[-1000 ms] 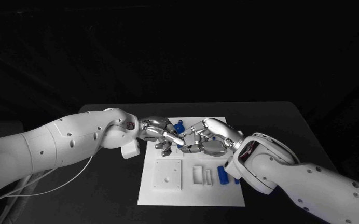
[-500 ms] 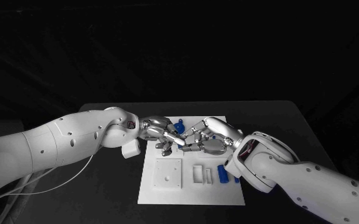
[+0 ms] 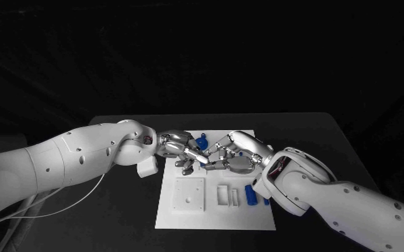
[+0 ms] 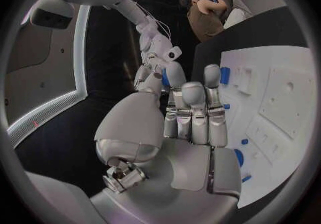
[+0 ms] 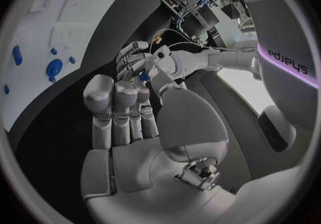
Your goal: Assemble the parts on the task board
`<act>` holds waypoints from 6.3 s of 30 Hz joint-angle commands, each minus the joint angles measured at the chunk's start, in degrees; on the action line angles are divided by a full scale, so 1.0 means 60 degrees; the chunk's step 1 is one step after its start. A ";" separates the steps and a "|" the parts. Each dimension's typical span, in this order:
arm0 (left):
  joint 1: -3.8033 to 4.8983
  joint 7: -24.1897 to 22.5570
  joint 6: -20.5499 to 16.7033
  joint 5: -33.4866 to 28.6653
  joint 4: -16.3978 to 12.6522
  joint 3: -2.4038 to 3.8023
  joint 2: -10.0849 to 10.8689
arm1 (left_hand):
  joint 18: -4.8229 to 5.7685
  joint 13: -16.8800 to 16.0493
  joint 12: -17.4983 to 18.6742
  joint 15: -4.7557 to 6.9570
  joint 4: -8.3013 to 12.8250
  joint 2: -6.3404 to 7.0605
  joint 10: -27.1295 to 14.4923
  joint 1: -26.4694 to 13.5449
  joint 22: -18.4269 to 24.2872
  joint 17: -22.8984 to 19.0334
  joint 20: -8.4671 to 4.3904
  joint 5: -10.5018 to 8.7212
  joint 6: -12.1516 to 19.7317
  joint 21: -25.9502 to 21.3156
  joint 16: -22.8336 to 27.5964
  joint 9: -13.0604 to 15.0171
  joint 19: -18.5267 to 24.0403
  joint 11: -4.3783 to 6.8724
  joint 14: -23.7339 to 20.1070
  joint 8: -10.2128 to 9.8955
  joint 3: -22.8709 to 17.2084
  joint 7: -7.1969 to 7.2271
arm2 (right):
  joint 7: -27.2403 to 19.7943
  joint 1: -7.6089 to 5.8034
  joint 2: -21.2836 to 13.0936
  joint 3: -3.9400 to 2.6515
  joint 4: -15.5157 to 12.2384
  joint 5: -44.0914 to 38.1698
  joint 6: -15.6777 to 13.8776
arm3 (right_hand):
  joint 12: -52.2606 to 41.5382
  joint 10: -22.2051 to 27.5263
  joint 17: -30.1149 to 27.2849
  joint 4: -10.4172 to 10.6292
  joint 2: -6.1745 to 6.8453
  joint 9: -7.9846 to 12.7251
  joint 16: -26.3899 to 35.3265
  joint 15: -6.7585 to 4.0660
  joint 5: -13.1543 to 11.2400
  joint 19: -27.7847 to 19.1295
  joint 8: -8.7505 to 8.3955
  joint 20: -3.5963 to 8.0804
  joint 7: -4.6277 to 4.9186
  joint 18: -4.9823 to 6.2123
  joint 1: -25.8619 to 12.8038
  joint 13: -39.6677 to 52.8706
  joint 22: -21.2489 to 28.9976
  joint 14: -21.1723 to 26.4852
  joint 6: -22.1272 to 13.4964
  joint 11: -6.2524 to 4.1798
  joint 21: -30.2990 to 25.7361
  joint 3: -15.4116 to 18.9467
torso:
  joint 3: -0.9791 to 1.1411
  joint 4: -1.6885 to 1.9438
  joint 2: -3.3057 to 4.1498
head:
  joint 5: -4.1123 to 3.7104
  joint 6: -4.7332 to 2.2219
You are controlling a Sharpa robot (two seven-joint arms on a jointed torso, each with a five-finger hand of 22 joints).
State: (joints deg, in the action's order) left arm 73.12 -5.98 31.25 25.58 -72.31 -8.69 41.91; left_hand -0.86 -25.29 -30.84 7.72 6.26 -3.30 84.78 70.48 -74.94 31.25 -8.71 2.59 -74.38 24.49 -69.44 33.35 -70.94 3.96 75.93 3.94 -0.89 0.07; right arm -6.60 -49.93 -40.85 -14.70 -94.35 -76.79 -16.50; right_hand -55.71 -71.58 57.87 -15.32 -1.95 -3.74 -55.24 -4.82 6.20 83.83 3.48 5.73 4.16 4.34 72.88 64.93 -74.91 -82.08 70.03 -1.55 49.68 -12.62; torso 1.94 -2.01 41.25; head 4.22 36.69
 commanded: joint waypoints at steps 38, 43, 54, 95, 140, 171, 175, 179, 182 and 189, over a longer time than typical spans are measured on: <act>0.0012 0.0657 -0.0306 -0.0912 -0.0026 -0.0016 0.0010 | 0.0034 -0.0032 0.0508 -0.0391 -0.1796 0.1200 -0.0358 -0.0900 -0.0144 -0.0425 0.0353 0.0030 0.1755 -0.0662 0.0030 -0.4135 0.0170 -0.0290 -0.0544 0.0015 0.0768 -0.0620 | 0.0778 0.0012 -0.0027 0.0005 0.0110 -0.0544 -0.0636 | 0.0092 -0.0083 0.0103 0.0214 -0.0004 -0.0034 -0.0042 -0.0099 0.0183 0.0026 0.0026 0.0117 -0.0207 -0.0084 -0.0017 -0.0041 -0.1009 -0.0025 0.0404 -0.0080 0.0069 0.0013 | -0.0001 -0.0009 0.0000 | -0.0065 0.0002; 0.0012 0.0676 -0.0621 -0.1128 -0.0026 -0.0022 0.0056 | 0.0024 -0.0035 0.0499 -0.0416 -0.1845 0.1119 -0.0390 -0.0896 -0.0146 -0.0457 0.0377 0.0055 0.1841 -0.0680 0.0028 -0.4197 0.0169 -0.0314 -0.0558 0.0004 0.0698 -0.0656 | 0.0881 0.0013 -0.0039 0.0004 0.0121 -0.0590 -0.0761 | 0.0115 -0.0079 0.0106 0.0228 0.0026 -0.0032 -0.0027 -0.0101 0.0197 0.0034 0.0028 0.0122 -0.0206 -0.0085 -0.0012 -0.0051 -0.1009 -0.0040 0.0404 -0.0080 0.0059 -0.0027 | 0.0002 -0.0004 -0.0001 | -0.0084 0.0009; 0.0011 0.0855 -0.1299 -0.1036 -0.0096 -0.0071 0.0184 | -0.0005 -0.0041 0.0315 -0.0428 -0.1881 0.1065 -0.0588 -0.1486 -0.0157 -0.0636 0.0408 0.1607 0.2415 -0.0738 -0.0099 -0.3603 0.0161 -0.0304 -0.0622 0.1159 0.0695 -0.0613 | 0.1195 0.0039 -0.0059 -0.0003 0.0135 0.0130 -0.0960 | 0.0149 -0.0095 0.0119 0.0243 0.0084 -0.0033 0.0001 -0.0108 0.0239 0.0060 0.0027 0.0129 -0.0202 -0.0082 -0.0037 -0.0075 -0.1005 -0.0071 0.0404 -0.0086 0.0032 -0.0138 | -0.0001 -0.0004 -0.0002 | -0.0085 -0.0027; -0.0071 0.0026 -0.3011 -0.0762 -0.0708 -0.0155 0.0218 | -0.0026 -0.0184 -0.0829 -0.0501 -0.1503 -0.0235 -0.1606 -0.1667 -0.0161 -0.1062 0.0489 0.2858 0.4377 -0.0664 -0.0612 0.0125 0.0364 -0.0359 -0.1047 0.3985 0.1028 -0.0512 | 0.1575 0.0268 0.0165 -0.0379 0.0238 0.0588 -0.1153 | 0.0143 -0.0119 0.0205 0.0312 0.0132 -0.0031 -0.0012 -0.0118 0.0351 0.0100 0.0025 0.0140 -0.0231 -0.0089 -0.0085 -0.0073 -0.1015 -0.0109 0.0414 -0.0100 0.0038 -0.0028 | -0.0006 0.0001 -0.0002 | -0.0067 -0.0053; -0.0072 -0.0322 -0.2835 -0.1074 -0.0694 -0.0151 0.0133 | 0.0027 -0.0024 -0.0576 -0.0418 0.0805 -0.1272 -0.1554 -0.1281 -0.0183 -0.1058 0.0409 0.4591 0.4448 -0.0549 -0.0698 0.0615 0.0442 -0.0252 -0.1074 0.4424 -0.0190 -0.0312 | 0.1731 0.0278 0.0298 -0.0414 0.0430 0.0435 -0.1029 | 0.0145 -0.0124 0.0250 0.0317 0.0114 -0.0031 -0.0002 -0.0119 0.0326 0.0108 0.0025 0.0140 -0.0230 -0.0091 -0.0069 -0.0074 -0.1017 -0.0112 0.0415 -0.0099 0.0033 -0.0028 | 0.0002 -0.0011 0.0002 | -0.0063 -0.0079; -0.0068 0.1159 -0.4243 -0.0524 -0.0730 -0.0152 0.0206 | -0.0016 -0.0051 -0.0538 -0.0233 0.1654 -0.1030 -0.1055 -0.1939 -0.0192 -0.0788 0.0220 0.6466 0.3901 0.0124 -0.0837 0.2536 0.0390 -0.0049 -0.0734 0.4702 -0.1573 -0.0120 | 0.1488 0.0275 -0.0278 -0.0532 0.1105 0.1153 -0.2045 | 0.0711 0.1347 -0.1040 0.1727 0.1139 0.0089 0.0876 0.0315 0.1221 -0.0152 -0.0045 -0.0291 0.0555 0.0306 0.0455 -0.2523 -0.0515 0.0629 -0.3651 0.0459 -0.3411 0.1865 | 0.0010 -0.0022 -0.0010 | 0.0013 -0.0072; -0.0066 0.2238 -0.5411 0.0397 -0.0746 -0.0148 0.0222 | -0.0032 -0.0067 -0.0553 -0.0174 0.1656 -0.0884 -0.0854 -0.1964 -0.0189 -0.0753 0.0166 0.6784 0.3736 0.0255 -0.0861 0.2611 0.0283 0.0010 -0.0547 0.4673 -0.1699 -0.0074 | 0.1406 0.0225 -0.0595 -0.0674 0.1244 0.1202 -0.2177 | 0.0675 0.1342 -0.1059 0.1666 0.1067 0.0071 0.0864 0.0307 0.1449 -0.0137 -0.0029 -0.0289 0.0521 0.0302 0.0453 -0.2572 -0.0520 0.0623 -0.3206 0.0433 -0.3401 0.1889 | 0.0016 -0.0046 -0.0030 | 0.0032 0.0003; -0.0065 0.3533 -0.6438 0.1380 -0.0748 -0.0146 0.0177 | -0.0015 -0.0040 -0.0463 -0.0138 0.1645 -0.0761 -0.0687 -0.2010 -0.0175 -0.0704 0.0126 0.7071 0.3577 0.0305 -0.0821 0.2639 0.0276 0.0051 -0.0422 0.4585 -0.1799 -0.0041 | 0.1263 0.0163 -0.0718 -0.0893 0.1409 0.1445 -0.2282 | 0.0789 0.1372 -0.1185 0.1573 0.0968 0.0057 0.1007 0.0307 0.1521 -0.0280 -0.0016 -0.0298 0.0503 0.0336 0.0393 -0.2752 -0.0372 0.0713 -0.2896 0.0417 -0.4037 0.1896 | 0.0034 -0.0050 -0.0039 | 0.0047 0.0056; -0.0064 0.4407 -0.7013 0.2388 -0.0741 -0.0151 0.0105 | -0.0004 -0.0035 -0.0376 -0.0101 0.1643 -0.0671 -0.0554 -0.2030 -0.0173 -0.0641 0.0091 0.7248 0.3450 0.0349 -0.0775 0.2663 0.0236 0.0079 -0.0313 0.4503 -0.1855 -0.0010 | 0.1196 0.0046 -0.0799 -0.0992 0.1534 0.1738 -0.2287 | 0.1781 0.1364 -0.2014 0.1585 0.0852 0.0077 0.1977 0.0372 0.1452 -0.0734 -0.0033 -0.0388 0.0539 0.0352 0.0329 -0.3871 0.0546 0.1007 -0.3338 0.0447 -0.6126 0.1855 | 0.0048 -0.0036 -0.0045 | 0.0070 0.0105; -0.0067 0.5564 -0.7536 0.4153 -0.0773 -0.0245 -0.0113 | -0.0006 -0.0097 -0.0216 0.0002 0.1638 -0.0502 -0.0161 -0.1948 -0.0158 -0.0493 -0.0012 0.7381 0.3132 0.0472 -0.0592 0.2676 -0.0027 0.0172 0.0095 0.4184 -0.1890 0.0048 | 0.1004 -0.0178 -0.0850 -0.1068 0.1788 0.2264 -0.2326 | 0.4782 0.0792 -0.3831 0.1766 0.0764 0.0076 0.4186 0.0620 0.1613 -0.1126 -0.0030 -0.0626 0.0604 0.0160 0.0266 -0.7174 0.2805 0.1389 -0.3323 0.0617 -0.7677 0.1691 | 0.0063 -0.0033 -0.0063 | 0.0152 0.0221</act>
State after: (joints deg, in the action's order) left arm 72.69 21.13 -9.67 42.25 -76.70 -10.17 41.52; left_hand -0.87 -25.74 -32.26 7.77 12.88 -6.73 83.45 58.75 -74.92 28.23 -8.81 46.65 -51.18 26.94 -73.17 49.27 -70.86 5.09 76.18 29.23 -8.81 -3.76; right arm 1.34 -50.93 -45.97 -21.07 -83.76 -66.30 -29.73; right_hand -28.45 -66.80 35.55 -4.71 3.07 -3.35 -31.09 -1.29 15.74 77.42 3.48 2.10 7.54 5.78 74.43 23.13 -58.83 -74.21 50.45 1.98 4.05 -2.21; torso 2.28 -2.20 40.93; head 4.97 37.81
